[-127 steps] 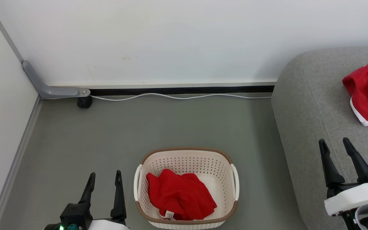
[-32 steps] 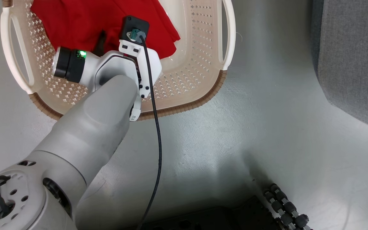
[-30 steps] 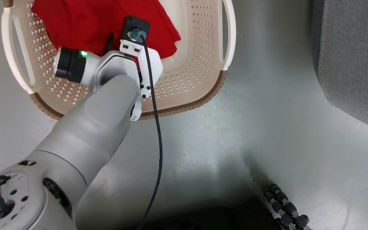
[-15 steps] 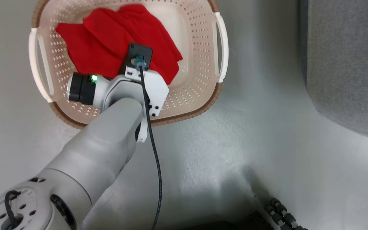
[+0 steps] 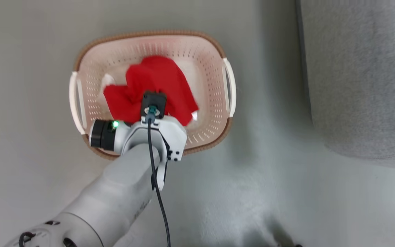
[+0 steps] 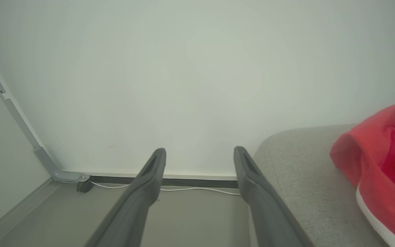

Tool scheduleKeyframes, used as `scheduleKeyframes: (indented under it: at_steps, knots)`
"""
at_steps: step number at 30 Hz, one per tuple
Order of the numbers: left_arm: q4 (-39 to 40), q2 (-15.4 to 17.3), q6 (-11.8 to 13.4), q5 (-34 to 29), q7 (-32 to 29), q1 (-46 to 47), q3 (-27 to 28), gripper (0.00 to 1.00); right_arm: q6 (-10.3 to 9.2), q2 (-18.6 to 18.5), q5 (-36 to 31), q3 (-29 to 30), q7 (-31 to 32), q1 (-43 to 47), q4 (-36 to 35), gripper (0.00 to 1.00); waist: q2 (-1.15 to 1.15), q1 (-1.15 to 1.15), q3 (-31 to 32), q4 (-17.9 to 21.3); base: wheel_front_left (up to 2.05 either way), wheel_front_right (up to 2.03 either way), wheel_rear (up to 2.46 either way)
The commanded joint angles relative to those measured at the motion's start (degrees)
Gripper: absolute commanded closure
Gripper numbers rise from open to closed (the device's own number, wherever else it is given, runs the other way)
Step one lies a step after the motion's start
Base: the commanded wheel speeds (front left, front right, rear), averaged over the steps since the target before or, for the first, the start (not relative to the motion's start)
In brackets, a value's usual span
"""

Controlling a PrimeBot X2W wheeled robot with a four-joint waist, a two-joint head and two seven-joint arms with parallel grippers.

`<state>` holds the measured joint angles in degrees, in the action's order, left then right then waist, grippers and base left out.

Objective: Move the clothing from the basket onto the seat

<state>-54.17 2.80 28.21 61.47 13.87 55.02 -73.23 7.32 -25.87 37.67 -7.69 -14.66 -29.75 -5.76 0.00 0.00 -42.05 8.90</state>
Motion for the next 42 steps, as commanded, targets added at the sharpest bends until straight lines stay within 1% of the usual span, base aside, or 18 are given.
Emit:
scheduleKeyframes:
  at_steps: [1, 4, 5, 10, 11, 12, 20, 26, 31, 33, 40, 42]
  knots:
    - [1.2, 0.1, -0.4, 0.8, 0.9, -1.9, 0.9, 1.0, 0.17, -0.8, -0.9, -0.7, -0.3, 3.0, -0.2, 0.0, 0.0, 0.0, 4.7, -0.5, 0.0, 0.0, 0.0]
    - [2.7, 0.1, -0.9, 0.0, 1.1, -3.2, 1.7, 1.0, 0.17, -0.5, -1.4, -1.1, -0.3, 3.9, 1.3, 0.0, 0.0, 0.0, 7.8, -0.7, 0.0, 0.0, 0.0]
    - [4.3, 0.1, -0.8, -1.9, 1.1, -4.0, 3.7, 1.0, 0.17, -0.2, -1.7, -1.2, -0.3, 4.4, 2.1, 0.0, 0.0, 0.0, 9.6, -0.8, 0.0, 0.0, 0.0]
    - [8.3, 0.1, -1.2, -8.4, 1.1, -7.9, 10.6, 1.0, 0.17, 0.0, -2.9, -1.6, -0.3, 6.0, 4.0, 0.0, 0.0, 0.0, 14.3, -1.4, 0.0, 0.0, 0.0]
    - [8.3, 0.1, -1.2, -8.4, 1.1, -7.9, 10.6, 1.0, 0.17, 0.0, -2.9, -1.6, -0.3, 6.0, 4.0, 0.0, 0.0, 0.0, 14.3, -1.4, 0.0, 0.0, 0.0]
    - [9.1, 0.1, -1.4, -10.0, 1.1, -8.9, 12.1, 1.0, 0.17, 0.0, -3.2, -1.8, -0.3, 6.4, 4.3, 0.0, 0.0, 0.0, 15.2, -1.6, 0.0, 0.0, 0.0]
    - [15.6, 0.1, -4.0, -22.0, 1.1, -16.0, 23.3, 1.0, 0.17, 0.9, -5.0, -1.8, -0.3, 8.6, 6.9, 0.0, 0.0, 0.0, 21.6, -2.8, 0.0, 0.0, 0.0]
    - [21.1, 0.1, -6.4, -28.6, 1.1, -19.5, 29.4, 1.0, 0.17, 2.2, -6.3, -1.9, -0.3, 10.3, 8.6, 0.0, 0.0, 0.0, 25.2, -3.8, 0.0, 0.0, 0.0]
    - [25.8, 0.1, -8.7, -32.6, 1.1, -21.7, 32.8, 1.0, 0.17, 3.1, -7.2, -1.8, -0.3, 11.6, 10.0, 0.0, 0.0, 0.0, 27.8, -4.5, 0.0, 0.0, 0.0]
    - [27.1, 0.1, -10.1, -33.5, 1.1, -22.5, 33.5, 1.0, 0.17, 3.5, -7.6, -1.7, -0.3, 12.2, 10.5, 0.0, 0.0, 0.0, 28.9, -4.8, 0.0, 0.0, 0.0]
    - [29.1, 0.1, -15.1, -36.3, 1.1, -23.2, 34.1, 1.0, 0.17, 5.0, -8.9, -1.1, -0.3, 14.2, 12.1, 0.0, 0.0, 0.0, 32.5, -5.8, 0.0, 0.0, 0.0]
    - [29.8, 0.4, -16.1, -37.2, 1.1, -22.9, 34.1, 1.0, 0.17, 5.4, -9.3, -1.1, -0.3, 14.6, 12.5, 0.0, 0.0, 0.0, 33.2, -6.0, 0.0, 0.0, 0.0]
